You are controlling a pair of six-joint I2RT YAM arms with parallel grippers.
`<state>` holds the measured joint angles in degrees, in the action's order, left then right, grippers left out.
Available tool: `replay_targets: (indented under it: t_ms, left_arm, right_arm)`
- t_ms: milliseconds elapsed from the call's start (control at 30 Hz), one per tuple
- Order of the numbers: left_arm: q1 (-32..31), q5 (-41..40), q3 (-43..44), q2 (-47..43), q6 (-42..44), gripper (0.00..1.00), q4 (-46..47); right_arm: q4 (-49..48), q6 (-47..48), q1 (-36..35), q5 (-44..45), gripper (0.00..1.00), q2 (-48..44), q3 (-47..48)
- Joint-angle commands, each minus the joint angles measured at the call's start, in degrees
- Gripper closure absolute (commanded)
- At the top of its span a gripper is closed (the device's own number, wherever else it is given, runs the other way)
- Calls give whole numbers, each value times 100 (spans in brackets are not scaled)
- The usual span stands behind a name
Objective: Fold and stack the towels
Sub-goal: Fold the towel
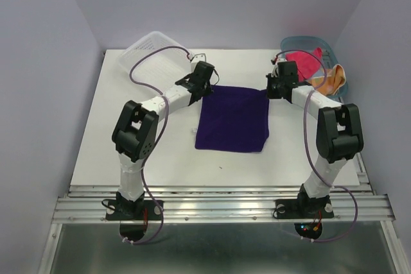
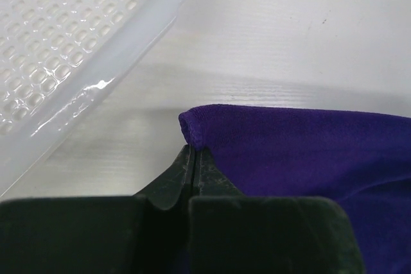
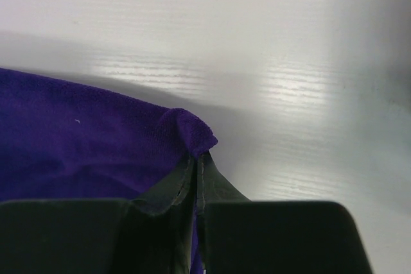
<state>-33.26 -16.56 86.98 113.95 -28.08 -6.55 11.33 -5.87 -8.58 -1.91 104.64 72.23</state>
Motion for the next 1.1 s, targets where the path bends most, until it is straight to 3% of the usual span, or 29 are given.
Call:
replay_targets:
  t_ms: [0,333,633,867,1067]
  left_arm:
    - [47,-94,-461,-557,30,100,451]
    - [-5,319,-1745,-1428,-154,100,1032]
    - [-243,171,-3264,-2639,-532,100,1270]
    - [-603,118,-4100,-3246,-796,100,1270]
    - [-849,-49,-4611,-3845,-1077,100,1235]
  right_arm:
    - [-307,42,67,-309,99,-409,-367]
    - [35,-747,58,-513,99,-1401,-1236]
    - [246,-1583,-21,-890,99,-2613,-2388]
    - [493,-1777,-74,-1108,99,-3528,-3109]
    - [554,-1795,-118,-1294,99,-3731,-3399]
